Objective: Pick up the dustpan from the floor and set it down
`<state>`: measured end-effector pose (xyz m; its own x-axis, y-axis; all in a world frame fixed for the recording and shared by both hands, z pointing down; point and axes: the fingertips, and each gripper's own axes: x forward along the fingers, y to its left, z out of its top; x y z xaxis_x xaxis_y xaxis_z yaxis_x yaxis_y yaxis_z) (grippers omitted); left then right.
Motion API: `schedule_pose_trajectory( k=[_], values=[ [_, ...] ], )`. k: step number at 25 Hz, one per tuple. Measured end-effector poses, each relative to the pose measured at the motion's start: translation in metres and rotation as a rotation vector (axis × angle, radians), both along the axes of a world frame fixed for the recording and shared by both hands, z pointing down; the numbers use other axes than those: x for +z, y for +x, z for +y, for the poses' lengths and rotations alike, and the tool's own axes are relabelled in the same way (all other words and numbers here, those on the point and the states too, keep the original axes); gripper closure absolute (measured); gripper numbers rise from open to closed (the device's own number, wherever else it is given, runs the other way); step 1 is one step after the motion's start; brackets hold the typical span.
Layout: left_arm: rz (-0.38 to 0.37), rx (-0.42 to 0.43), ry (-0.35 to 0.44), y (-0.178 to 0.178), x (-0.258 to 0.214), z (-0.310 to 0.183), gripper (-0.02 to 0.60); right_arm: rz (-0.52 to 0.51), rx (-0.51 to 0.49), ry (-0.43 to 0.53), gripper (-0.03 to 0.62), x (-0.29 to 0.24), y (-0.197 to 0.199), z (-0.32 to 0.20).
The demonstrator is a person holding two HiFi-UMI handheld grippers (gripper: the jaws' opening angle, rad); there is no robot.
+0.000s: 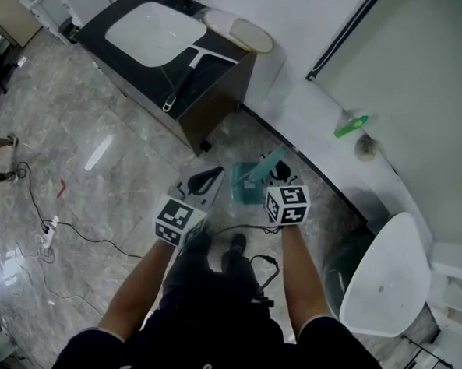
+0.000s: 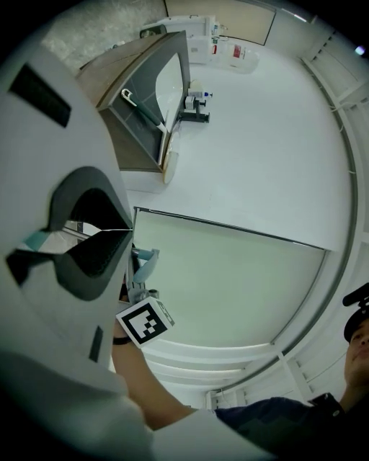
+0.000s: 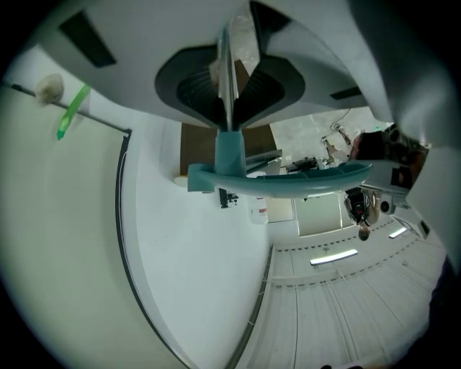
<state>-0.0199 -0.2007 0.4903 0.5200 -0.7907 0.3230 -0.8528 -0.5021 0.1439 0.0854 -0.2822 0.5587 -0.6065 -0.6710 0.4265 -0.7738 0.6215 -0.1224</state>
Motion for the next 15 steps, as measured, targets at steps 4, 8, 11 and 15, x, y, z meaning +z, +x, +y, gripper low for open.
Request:
schedule_pose_trajectory(
  k=[4,8,11,15],
  values=[
    [-0.018,-0.007,-0.033,-0.011,0.031,-0.007,0.568,0.050,-0.004,-0.051,0.500,0.050,-0.007,-0.017],
    [-0.025,-0.010,-0.077,-0.022,0.059,-0.010,0.568,0.095,0.009,-0.109,0.502,0.093,-0.014,-0.031],
    [-0.028,-0.013,-0.106,-0.028,0.075,-0.013,0.568,0.127,0.012,-0.145,0.502,0.121,-0.020,-0.041],
    [-0.024,-0.017,-0.141,-0.038,0.097,-0.017,0.568,0.167,0.012,-0.172,0.502,0.153,-0.029,-0.055]
  ],
)
